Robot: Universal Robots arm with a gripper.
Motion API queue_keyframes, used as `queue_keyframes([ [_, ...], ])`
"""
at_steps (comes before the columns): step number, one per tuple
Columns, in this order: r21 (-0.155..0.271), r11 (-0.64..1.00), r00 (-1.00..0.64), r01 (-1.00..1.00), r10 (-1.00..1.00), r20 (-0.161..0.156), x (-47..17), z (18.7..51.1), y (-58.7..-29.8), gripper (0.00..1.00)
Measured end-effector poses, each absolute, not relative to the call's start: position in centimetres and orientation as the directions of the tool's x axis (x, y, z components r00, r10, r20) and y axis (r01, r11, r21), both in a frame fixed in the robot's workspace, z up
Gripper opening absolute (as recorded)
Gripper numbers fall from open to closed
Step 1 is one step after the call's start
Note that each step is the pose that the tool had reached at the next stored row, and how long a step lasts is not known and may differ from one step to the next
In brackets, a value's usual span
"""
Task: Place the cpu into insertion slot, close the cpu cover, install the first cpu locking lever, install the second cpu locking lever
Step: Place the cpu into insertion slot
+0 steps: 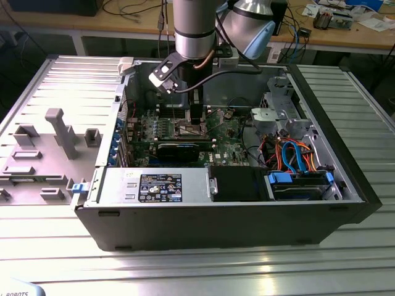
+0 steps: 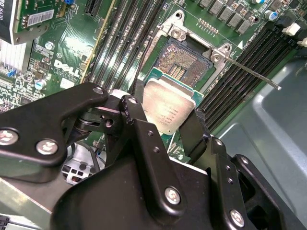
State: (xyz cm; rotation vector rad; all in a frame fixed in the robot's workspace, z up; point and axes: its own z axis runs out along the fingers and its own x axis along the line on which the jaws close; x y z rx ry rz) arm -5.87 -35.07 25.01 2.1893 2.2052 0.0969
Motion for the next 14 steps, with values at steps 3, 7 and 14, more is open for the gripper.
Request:
queue_keyframes([
  [3, 0.067, 0.007, -0.008, 0.998, 1.000, 0.021, -5.9, 25.0, -35.1, 0.54],
  [7, 0.067, 0.009, -0.008, 0.998, 1.000, -0.010, -5.9, 24.8, -34.8, 0.54],
  [14, 0.067, 0.010, -0.009, 0.998, 1.000, -0.014, -6.0, 23.3, -34.6, 0.54],
])
